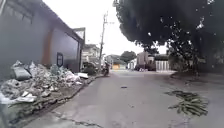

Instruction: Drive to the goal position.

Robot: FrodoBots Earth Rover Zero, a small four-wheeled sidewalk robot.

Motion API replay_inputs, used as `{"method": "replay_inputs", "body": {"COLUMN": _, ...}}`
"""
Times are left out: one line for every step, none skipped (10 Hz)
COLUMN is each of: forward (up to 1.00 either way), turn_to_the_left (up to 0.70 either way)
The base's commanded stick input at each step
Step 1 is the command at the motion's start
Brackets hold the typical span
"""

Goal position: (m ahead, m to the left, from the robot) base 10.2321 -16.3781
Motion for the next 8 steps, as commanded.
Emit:
{"method": "replay_inputs", "body": {"forward": 1.0, "turn_to_the_left": -0.02}}
{"method": "replay_inputs", "body": {"forward": 1.0, "turn_to_the_left": -0.28}}
{"method": "replay_inputs", "body": {"forward": 1.0, "turn_to_the_left": -0.4}}
{"method": "replay_inputs", "body": {"forward": 1.0, "turn_to_the_left": -0.4}}
{"method": "replay_inputs", "body": {"forward": 1.0, "turn_to_the_left": -0.05}}
{"method": "replay_inputs", "body": {"forward": 1.0, "turn_to_the_left": 0.0}}
{"method": "replay_inputs", "body": {"forward": 1.0, "turn_to_the_left": 0.0}}
{"method": "replay_inputs", "body": {"forward": 1.0, "turn_to_the_left": 0.0}}
